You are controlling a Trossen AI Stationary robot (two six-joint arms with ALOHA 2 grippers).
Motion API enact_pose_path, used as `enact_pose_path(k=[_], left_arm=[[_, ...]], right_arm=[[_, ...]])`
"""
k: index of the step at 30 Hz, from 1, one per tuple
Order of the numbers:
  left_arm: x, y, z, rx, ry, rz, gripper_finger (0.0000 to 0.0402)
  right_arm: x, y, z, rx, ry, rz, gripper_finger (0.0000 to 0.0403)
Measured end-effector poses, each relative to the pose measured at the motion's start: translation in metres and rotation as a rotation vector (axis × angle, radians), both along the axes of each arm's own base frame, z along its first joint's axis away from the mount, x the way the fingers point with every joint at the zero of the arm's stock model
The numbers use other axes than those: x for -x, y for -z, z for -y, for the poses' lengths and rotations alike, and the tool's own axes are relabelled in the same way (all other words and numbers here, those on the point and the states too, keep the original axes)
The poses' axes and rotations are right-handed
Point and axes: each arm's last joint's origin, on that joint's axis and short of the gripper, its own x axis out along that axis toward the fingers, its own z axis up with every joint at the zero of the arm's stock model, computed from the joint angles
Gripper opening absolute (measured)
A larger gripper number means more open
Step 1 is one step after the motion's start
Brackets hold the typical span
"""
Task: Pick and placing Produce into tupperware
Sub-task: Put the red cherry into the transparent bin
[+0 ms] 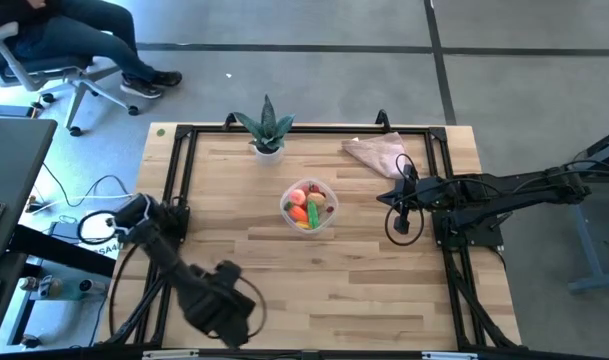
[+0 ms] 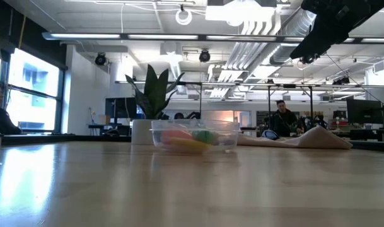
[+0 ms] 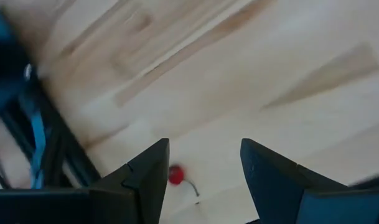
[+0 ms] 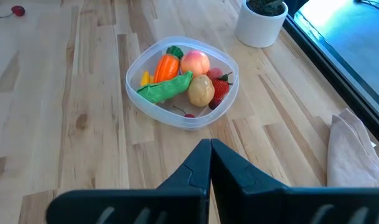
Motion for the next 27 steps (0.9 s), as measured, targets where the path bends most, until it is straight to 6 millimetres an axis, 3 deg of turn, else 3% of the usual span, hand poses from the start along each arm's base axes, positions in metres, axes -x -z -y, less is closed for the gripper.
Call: enact_pose_path(k=[11, 17, 27], left_arm=[[0.073, 0.024, 0.027, -0.048, -0.557, -0.100, 0.0191], [0.070, 0.041, 0.041, 0.060, -0.522, 0.026, 0.0191], [0.070, 0.065, 0.034, 0.102, -0.541, 0.035, 0.0191]], right_arm=[[0.000, 0.000, 0.000, 0.000, 0.000, -0.001, 0.0000], [0.000, 0.000, 0.000, 0.000, 0.000, 0.000, 0.0000], [0.000, 0.000, 0.000, 0.000, 0.000, 0.000, 0.0000]])
